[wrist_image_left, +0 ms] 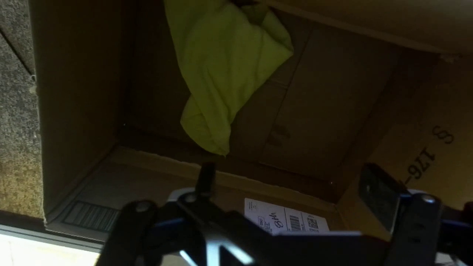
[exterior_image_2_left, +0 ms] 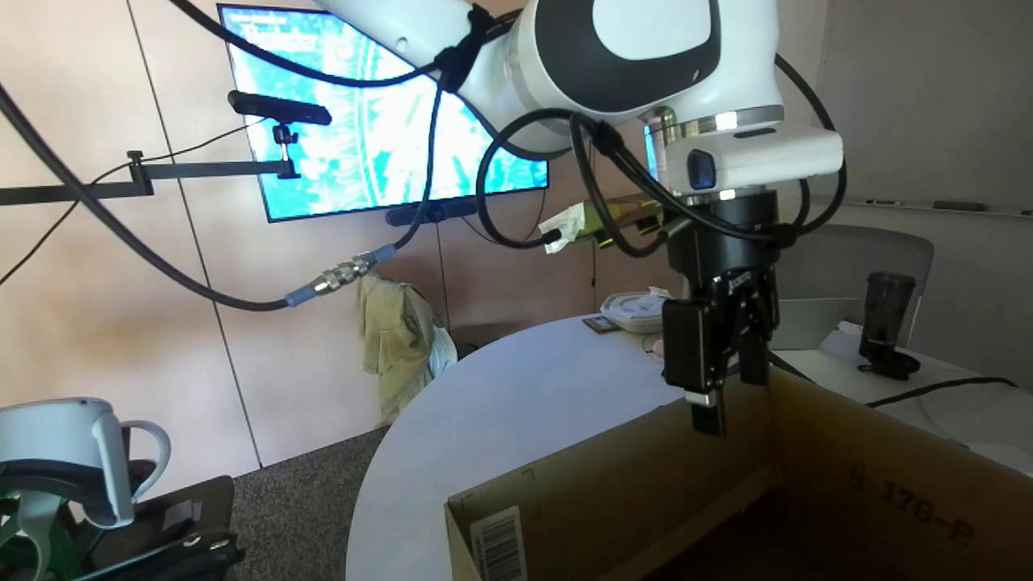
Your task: Pick up the marker and put it on the cloth and fold the cloth, then pick up the cloth and put it in the box
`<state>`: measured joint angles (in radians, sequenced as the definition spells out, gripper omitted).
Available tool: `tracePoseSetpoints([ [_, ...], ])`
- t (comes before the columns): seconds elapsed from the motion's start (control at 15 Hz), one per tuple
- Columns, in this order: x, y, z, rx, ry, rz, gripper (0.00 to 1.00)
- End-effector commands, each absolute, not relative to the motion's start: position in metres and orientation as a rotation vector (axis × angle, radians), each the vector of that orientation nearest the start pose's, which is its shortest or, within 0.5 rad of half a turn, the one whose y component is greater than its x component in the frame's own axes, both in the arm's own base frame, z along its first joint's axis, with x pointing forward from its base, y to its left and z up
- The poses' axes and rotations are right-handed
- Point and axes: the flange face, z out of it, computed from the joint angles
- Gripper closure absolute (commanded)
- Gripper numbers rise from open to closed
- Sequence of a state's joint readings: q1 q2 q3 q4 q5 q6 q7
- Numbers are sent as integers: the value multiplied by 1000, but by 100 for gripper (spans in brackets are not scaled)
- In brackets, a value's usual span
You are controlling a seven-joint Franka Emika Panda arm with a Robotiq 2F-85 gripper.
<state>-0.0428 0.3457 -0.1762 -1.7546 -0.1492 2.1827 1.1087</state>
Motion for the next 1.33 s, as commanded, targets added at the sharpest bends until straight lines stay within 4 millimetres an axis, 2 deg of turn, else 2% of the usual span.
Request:
tracePoseSetpoints([
  [0.0, 622, -105, 407, -2765, 1664, -150, 0],
  [0.27, 594, -56, 426, -2896, 1350, -32, 0],
  [0.6, 533, 17, 466, -3044, 947, 121, 0],
  [0.87, 478, 67, 509, -3124, 661, 213, 0],
  [1.13, 419, 102, 555, -3166, 445, 290, 0],
  [1.27, 397, 108, 573, -3157, 343, 290, 0],
])
